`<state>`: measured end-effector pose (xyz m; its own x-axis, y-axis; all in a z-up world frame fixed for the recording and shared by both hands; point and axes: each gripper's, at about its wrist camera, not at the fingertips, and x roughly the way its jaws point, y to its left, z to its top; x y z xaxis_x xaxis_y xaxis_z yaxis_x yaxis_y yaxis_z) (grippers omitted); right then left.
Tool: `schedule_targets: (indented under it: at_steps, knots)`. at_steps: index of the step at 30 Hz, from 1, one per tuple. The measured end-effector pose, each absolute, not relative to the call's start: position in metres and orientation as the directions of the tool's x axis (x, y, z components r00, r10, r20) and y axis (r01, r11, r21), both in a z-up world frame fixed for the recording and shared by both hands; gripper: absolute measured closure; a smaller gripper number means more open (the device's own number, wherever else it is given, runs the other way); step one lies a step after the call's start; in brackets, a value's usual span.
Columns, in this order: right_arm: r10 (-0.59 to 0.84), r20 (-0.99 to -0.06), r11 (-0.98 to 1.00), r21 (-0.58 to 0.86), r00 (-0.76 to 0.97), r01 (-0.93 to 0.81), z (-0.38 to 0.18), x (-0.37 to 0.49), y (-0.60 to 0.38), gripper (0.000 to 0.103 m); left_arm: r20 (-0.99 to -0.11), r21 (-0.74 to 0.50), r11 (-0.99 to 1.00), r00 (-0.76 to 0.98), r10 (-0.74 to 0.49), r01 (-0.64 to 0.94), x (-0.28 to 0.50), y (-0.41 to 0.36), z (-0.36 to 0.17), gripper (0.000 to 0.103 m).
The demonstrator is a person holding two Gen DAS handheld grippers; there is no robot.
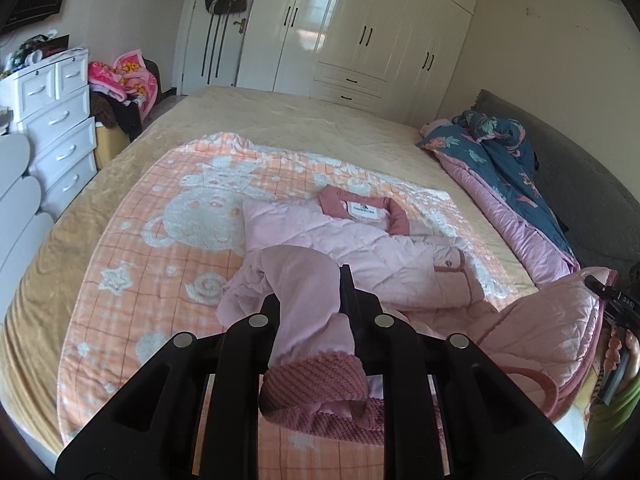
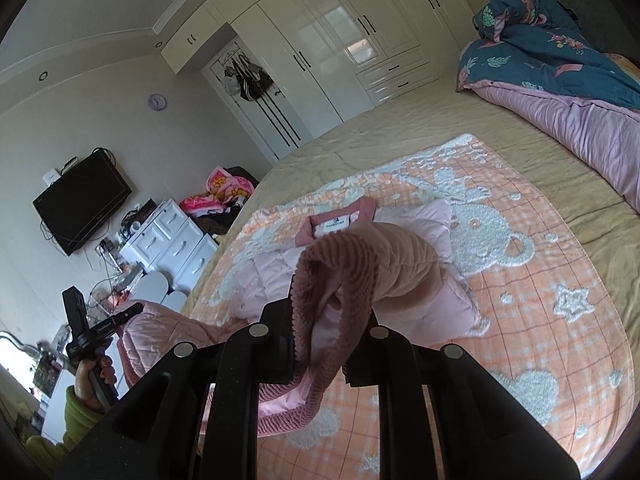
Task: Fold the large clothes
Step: 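Lift the hem with both tools and fold it toward the collar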
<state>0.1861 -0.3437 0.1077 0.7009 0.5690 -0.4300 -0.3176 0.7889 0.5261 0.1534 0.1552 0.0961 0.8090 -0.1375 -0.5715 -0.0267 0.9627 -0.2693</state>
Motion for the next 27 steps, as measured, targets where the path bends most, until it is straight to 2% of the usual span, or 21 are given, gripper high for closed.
schedule_targets:
  at_steps: [9,27]
  knots:
    - [0.551,-0.409,0.781,0.56,0.728,-0.277,0.111,0.229,-0.348,0.088,-0.554,-0.235,0.969,0.83,-0.065,-0.08,0.191,0.158,0.102,0.091]
    - [0.53,-0.449,0.751,0.642,0.719,-0.154,0.08,0.329,-0.354,0.088,-0.554,-0.159,0.975,0.831,0.042,-0.156,0.267,0.156,0.084,0.09]
